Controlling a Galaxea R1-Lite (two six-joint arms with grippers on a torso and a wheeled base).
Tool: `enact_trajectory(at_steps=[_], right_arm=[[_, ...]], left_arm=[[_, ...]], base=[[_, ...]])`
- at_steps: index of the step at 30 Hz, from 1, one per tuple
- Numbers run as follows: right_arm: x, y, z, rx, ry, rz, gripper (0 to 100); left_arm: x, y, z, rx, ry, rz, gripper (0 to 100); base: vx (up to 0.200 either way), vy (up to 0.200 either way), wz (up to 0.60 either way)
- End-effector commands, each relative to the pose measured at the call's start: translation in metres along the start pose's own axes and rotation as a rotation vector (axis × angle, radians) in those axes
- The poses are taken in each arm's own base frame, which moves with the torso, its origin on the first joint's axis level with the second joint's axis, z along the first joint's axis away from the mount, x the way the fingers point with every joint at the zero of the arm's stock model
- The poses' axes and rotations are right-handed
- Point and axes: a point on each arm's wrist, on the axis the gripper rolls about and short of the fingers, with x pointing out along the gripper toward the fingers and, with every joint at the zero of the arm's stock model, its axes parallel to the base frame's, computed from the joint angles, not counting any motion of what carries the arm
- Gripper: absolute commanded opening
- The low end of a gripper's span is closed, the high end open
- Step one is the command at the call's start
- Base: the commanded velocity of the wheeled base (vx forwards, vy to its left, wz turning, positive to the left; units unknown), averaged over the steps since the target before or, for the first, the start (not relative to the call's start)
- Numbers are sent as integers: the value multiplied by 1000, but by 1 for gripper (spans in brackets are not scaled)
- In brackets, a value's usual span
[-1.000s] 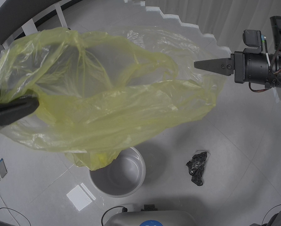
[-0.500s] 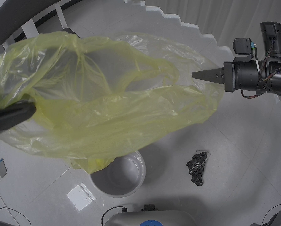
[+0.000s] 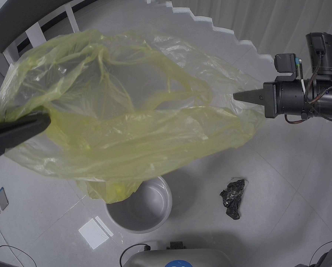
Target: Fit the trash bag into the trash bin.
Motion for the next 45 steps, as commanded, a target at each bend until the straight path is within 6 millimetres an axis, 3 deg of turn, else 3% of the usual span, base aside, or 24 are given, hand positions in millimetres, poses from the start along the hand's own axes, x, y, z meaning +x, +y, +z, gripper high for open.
enact_trajectory(at_steps=[1, 9, 13, 20, 30, 34, 40, 45], right_arm=[[-14, 3, -16, 3, 24, -5, 0], [-33, 10, -39, -13, -28, -31, 0], [-35, 13, -63, -12, 0, -27, 0], [-27, 14, -77, -18, 7, -10, 0], [19, 11, -91, -12, 96, 8, 0], [42, 7, -104, -13, 126, 12, 0], [58, 4, -111, -32, 158, 15, 0], [74, 1, -117, -32, 160, 17, 0]], left_arm=[[5, 7, -10, -189, 61, 121, 0], [15, 5, -17, -443, 132, 282, 0], [16, -7, -41, -531, 208, 291, 0], [19, -13, -73, -588, 335, 358, 0], [36, -14, -104, -624, 490, 365, 0], [51, -19, -128, -645, 565, 346, 0], [71, -20, -162, -646, 530, 376, 0], [78, -9, -174, -666, 502, 393, 0]], base=[[0, 0, 0], [0, 0, 0], [0, 0, 0], [0, 0, 0], [0, 0, 0], [0, 0, 0], [0, 0, 0], [0, 0, 0]])
